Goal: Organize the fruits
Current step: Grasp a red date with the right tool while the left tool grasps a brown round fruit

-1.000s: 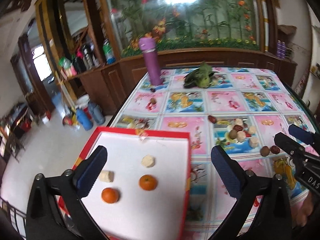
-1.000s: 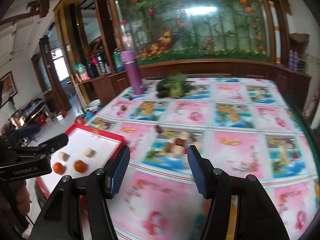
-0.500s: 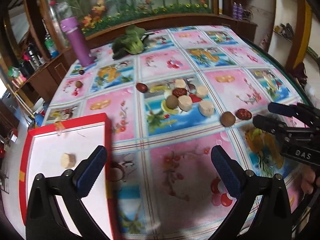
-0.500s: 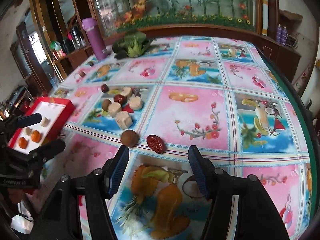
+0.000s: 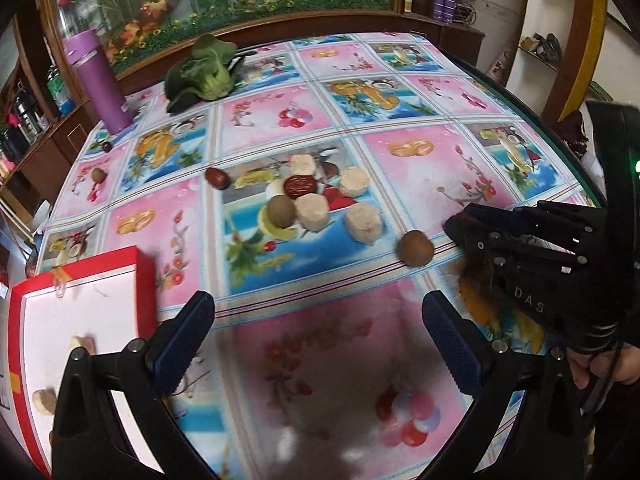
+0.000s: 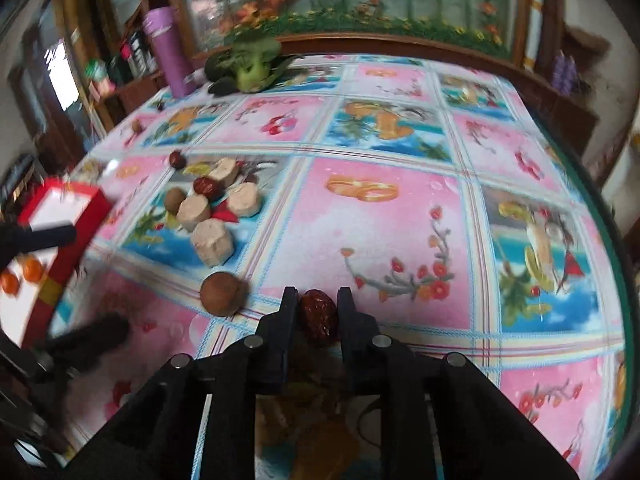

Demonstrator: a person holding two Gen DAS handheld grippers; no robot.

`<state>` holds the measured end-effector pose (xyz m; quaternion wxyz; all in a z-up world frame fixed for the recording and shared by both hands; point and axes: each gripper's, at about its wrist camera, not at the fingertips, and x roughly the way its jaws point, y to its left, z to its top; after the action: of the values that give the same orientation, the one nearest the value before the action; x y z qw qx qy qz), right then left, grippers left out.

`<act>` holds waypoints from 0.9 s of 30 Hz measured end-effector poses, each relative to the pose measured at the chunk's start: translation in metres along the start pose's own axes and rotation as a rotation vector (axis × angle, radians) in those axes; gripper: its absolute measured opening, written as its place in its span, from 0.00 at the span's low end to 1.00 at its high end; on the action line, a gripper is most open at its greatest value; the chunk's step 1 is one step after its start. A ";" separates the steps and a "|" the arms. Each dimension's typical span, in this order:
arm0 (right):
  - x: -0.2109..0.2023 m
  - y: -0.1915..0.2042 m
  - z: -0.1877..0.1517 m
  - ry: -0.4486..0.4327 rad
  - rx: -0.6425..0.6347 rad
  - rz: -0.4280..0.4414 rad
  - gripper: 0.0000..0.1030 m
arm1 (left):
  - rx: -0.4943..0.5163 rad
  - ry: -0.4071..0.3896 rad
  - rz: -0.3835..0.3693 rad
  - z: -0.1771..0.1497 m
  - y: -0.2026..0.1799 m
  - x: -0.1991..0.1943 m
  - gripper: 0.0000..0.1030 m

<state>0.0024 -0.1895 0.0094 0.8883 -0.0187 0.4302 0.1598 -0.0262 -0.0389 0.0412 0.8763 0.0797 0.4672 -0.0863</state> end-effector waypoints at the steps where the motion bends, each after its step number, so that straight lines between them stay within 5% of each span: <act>1: 0.001 -0.004 0.001 0.001 0.024 0.001 0.18 | 0.012 0.004 0.000 0.002 -0.006 0.003 1.00; 4: -0.004 -0.022 0.003 -0.009 0.119 0.015 0.18 | 0.028 0.027 -0.016 0.009 -0.023 0.016 0.94; 6: -0.009 -0.032 0.004 -0.026 0.170 0.021 0.18 | 0.026 0.051 -0.031 0.013 -0.029 0.024 0.73; 9: -0.012 -0.038 0.004 -0.028 0.208 0.034 0.18 | -0.027 0.087 -0.058 0.021 -0.031 0.039 0.60; 19: -0.008 -0.038 0.006 -0.016 0.218 0.067 0.18 | -0.052 0.066 -0.078 0.034 -0.042 0.050 0.50; 24: -0.005 -0.039 0.006 -0.007 0.222 0.061 0.18 | -0.050 0.040 -0.066 0.032 -0.038 0.048 0.26; 27: -0.007 -0.037 0.007 -0.024 0.216 0.065 0.18 | -0.081 0.035 -0.096 0.029 -0.029 0.046 0.26</act>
<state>0.0145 -0.2256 0.0155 0.8846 0.0928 0.4347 0.1414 0.0160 -0.0773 0.0170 0.8653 0.0229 0.4889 -0.1080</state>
